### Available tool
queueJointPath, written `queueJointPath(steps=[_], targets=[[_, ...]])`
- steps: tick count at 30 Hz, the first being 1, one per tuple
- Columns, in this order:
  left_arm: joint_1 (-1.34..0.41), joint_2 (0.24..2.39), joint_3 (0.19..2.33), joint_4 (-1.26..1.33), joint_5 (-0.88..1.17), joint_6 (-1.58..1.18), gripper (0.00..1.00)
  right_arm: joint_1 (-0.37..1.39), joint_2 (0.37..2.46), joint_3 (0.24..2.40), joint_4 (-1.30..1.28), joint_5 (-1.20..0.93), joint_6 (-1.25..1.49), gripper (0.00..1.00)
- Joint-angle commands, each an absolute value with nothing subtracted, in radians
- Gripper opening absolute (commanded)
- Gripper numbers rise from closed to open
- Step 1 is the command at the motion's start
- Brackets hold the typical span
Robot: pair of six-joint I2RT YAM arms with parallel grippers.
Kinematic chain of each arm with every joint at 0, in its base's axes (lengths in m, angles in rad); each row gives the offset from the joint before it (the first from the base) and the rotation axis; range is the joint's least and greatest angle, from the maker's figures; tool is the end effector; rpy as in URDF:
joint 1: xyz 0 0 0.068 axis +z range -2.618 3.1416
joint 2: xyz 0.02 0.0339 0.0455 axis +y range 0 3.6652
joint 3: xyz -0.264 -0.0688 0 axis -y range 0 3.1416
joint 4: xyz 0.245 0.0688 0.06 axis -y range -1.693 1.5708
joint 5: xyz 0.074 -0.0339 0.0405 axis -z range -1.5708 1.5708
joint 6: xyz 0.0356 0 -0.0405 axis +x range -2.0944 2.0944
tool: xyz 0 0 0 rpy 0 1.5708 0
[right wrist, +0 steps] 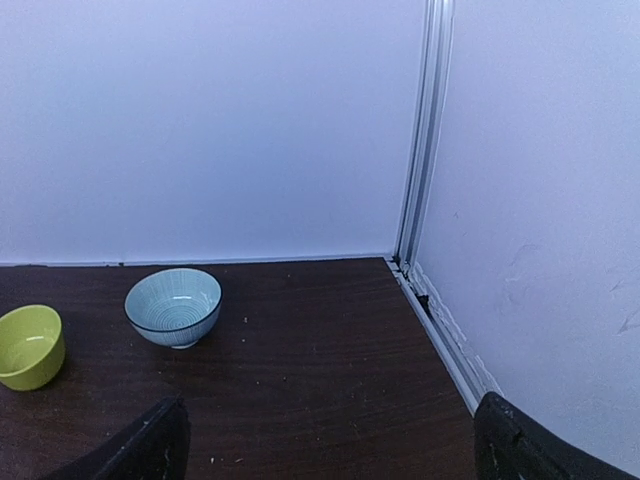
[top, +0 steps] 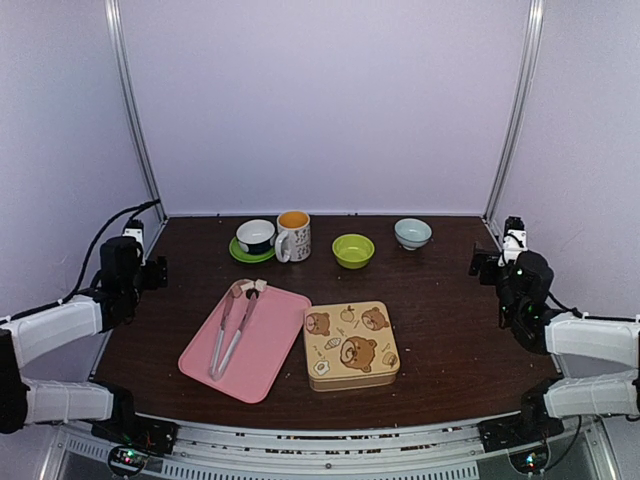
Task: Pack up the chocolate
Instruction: Reset both arms
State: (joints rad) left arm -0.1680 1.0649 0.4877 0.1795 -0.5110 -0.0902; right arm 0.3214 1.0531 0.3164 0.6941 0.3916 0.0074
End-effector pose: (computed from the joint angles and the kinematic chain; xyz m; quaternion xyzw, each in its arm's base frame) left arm 0.2267 -0.0208 0.2203 -0.1084 0.8107 0.1398 0.5582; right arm 0.2111 0.0560 0.2182 0.0222 0.7205 -0.0275 0.6925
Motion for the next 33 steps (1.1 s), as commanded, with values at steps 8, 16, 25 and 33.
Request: queueJointPath(steps=[8, 16, 25, 33], targets=[[-0.044, 1.140, 0.371, 0.539, -0.315, -0.037, 0.98, 0.150, 1.079, 0.337, 0.723, 0.094, -0.031, 0.97], [-0.017, 1.238, 0.394, 0.637, -0.263, 0.010, 0.98, 0.114, 1.266, 0.234, 1.035, 0.170, -0.013, 0.94], [-0.009, 1.303, 0.426, 0.699, -0.164, 0.063, 0.98, 0.085, 1.356, 0.255, 1.073, 0.138, 0.004, 0.96], [-0.005, 1.367, 0.389, 0.852, -0.097, 0.092, 0.98, 0.085, 1.360, 0.250, 1.094, 0.137, -0.001, 1.00]])
